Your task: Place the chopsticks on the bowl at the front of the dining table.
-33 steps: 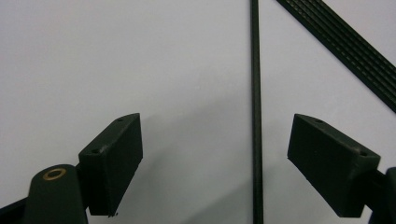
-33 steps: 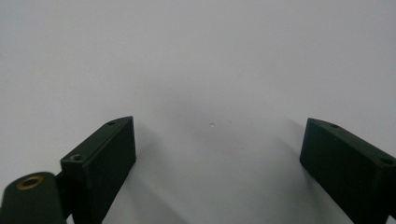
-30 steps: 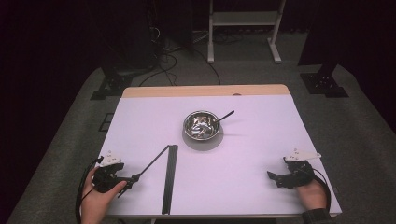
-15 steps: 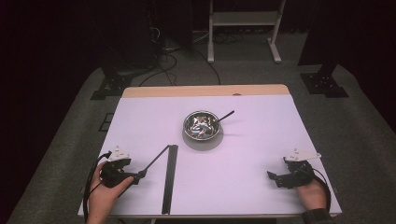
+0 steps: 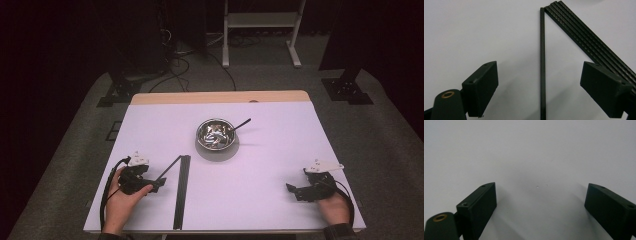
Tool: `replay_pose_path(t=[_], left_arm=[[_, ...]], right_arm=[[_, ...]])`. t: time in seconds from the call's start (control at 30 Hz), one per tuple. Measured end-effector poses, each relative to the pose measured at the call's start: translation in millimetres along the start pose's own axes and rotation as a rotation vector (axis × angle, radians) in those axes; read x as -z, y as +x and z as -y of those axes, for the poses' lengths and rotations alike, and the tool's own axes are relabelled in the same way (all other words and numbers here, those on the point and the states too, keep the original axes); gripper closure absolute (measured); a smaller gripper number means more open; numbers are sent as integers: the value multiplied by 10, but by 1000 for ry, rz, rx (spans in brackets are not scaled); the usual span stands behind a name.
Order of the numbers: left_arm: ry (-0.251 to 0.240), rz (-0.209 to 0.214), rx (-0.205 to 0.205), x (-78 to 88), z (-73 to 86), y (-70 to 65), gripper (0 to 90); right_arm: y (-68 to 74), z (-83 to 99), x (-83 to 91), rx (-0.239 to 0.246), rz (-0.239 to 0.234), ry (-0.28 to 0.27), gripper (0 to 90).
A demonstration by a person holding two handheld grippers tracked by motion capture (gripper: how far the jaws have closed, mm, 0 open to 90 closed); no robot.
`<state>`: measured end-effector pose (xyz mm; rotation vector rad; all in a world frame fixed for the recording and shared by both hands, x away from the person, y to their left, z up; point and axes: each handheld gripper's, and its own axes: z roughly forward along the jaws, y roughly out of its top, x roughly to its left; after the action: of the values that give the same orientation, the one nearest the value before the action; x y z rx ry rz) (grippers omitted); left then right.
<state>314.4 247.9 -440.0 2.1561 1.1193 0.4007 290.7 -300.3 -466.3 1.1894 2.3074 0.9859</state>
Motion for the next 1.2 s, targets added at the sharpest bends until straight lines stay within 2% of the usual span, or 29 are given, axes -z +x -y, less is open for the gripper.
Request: replay_pose_path(t=[0.03, 0.2, 0.6, 0.8, 1.2], left_arm=[[-4, 0, -5, -14, -10, -2, 197], [1, 1, -8, -81, -57, -4, 253], [7, -8, -33, -96, -54, -46, 503], [17, -12, -36, -111, -43, -62, 586], [32, -16, -54, -94, -43, -64, 692]], right_arm=[[0, 0, 0, 0, 0, 0, 91], [0, 0, 0, 0, 0, 0, 91], [0, 0, 1, 0, 0, 0, 91], [-1, 0, 0, 0, 0, 0, 91], [0, 0, 0, 0, 0, 0, 91]])
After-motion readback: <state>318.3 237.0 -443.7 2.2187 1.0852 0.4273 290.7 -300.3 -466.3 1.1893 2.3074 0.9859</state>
